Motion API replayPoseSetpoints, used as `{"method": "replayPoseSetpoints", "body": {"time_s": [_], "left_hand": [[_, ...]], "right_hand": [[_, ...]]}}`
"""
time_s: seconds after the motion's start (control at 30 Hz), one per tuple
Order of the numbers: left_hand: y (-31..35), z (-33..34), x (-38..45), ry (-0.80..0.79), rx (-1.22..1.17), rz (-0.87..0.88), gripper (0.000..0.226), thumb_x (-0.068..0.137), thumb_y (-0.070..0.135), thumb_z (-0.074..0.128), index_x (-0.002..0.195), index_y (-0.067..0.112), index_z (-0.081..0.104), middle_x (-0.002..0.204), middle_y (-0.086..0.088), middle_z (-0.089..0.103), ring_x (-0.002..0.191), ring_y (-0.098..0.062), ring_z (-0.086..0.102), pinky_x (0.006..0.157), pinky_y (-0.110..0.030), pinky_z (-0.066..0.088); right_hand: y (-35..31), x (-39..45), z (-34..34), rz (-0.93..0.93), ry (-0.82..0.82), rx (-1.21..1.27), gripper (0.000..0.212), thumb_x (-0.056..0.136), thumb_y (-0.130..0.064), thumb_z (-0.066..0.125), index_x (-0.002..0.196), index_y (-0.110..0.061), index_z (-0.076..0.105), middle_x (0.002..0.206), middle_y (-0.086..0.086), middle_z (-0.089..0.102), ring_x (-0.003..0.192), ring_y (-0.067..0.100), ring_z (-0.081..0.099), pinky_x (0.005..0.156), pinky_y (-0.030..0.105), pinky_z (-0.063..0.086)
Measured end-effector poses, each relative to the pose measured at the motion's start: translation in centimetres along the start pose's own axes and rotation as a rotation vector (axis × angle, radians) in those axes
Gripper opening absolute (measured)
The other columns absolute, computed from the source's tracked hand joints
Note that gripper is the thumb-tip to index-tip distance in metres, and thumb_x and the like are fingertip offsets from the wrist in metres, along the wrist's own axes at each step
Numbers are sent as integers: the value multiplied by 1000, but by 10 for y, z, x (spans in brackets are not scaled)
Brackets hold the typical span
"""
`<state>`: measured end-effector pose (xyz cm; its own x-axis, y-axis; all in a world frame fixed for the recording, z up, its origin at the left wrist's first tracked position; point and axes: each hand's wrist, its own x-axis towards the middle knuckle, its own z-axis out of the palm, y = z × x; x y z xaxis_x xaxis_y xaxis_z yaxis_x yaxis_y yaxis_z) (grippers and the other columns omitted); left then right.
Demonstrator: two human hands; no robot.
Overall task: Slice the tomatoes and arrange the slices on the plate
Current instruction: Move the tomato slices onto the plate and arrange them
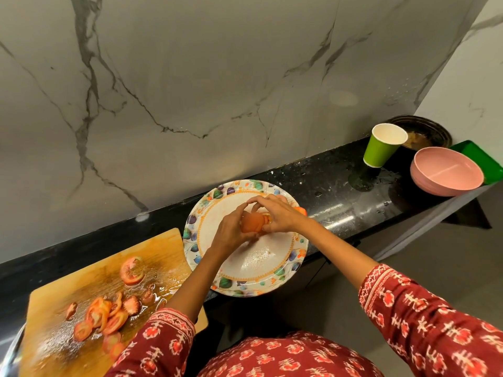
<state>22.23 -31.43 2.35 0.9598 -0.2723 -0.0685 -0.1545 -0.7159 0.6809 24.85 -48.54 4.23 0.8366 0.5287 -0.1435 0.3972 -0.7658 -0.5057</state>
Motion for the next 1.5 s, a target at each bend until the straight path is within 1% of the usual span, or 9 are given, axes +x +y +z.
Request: {"method": "replayPoseSetpoints", "body": {"time_s": [0.2,0.37,0.47,0.57,0.67,0.87,1.1,1.27,1.5], "left_hand": [[1,0,-2,8,8,-38,82,72,27,77,140,16,33,130,-10,52,114,-23,54,98,-34,46],[1,0,-2,0,13,-27,82,72,28,78,140,16,34,131,-10,52,115,-23,54,97,-32,46],[2,0,-3,0,14,-20,81,72,28,78,139,16,35,130,-10,52,115,-23,54,97,-32,46],[3,1,-3,0,12,-32,80,72,29,77,139,16,35,130,-10,52,114,-22,54,97,-33,46],[2,1,-3,-3,12,-47,80,72,30,77,139,17,35,130,-9,52,115,-22,54,98,-35,47],[3,1,-3,-11,25,-37,81,71,29,78,139,18,35,130,-9,52,115,-22,53,97,-33,47],[5,2,-2,-23,29,-26,82,71,26,78,139,16,35,130,-10,51,115,-22,53,96,-34,47],[9,3,-1,-34,51,-26,81,72,28,78,139,16,35,132,-10,50,116,-22,53,97,-34,47],[11,5,2,-58,119,-36,81,73,29,77,140,17,33,138,-9,45,122,-23,47,102,-35,42]], "right_hand": [[9,-4,4,-19,113,-8,69,74,-26,73,134,-24,40,109,0,52,113,20,43,106,46,28],[5,-7,8,-24,65,-18,78,75,-25,72,141,-26,30,132,-4,50,126,18,34,106,43,22],[5,-8,11,-14,101,-14,72,76,-26,71,138,-25,34,123,-1,55,122,20,39,107,44,23],[8,-13,12,-22,208,5,65,74,-26,73,132,-21,44,109,3,55,113,22,44,100,39,28],[12,-17,14,-31,251,35,64,72,-27,75,129,-19,47,109,4,56,113,22,45,99,38,29],[13,-21,18,-21,268,36,64,72,-27,76,129,-18,47,113,2,57,114,20,43,99,35,27],[12,-23,22,-32,295,19,64,71,-29,77,127,-15,49,114,5,58,117,23,44,104,39,25],[11,-24,16,-16,263,4,69,71,-25,76,132,-17,45,118,1,59,120,20,42,104,36,22],[7,-21,15,6,235,-22,77,73,-28,76,138,-20,37,123,-1,58,125,20,41,107,40,21]]}}
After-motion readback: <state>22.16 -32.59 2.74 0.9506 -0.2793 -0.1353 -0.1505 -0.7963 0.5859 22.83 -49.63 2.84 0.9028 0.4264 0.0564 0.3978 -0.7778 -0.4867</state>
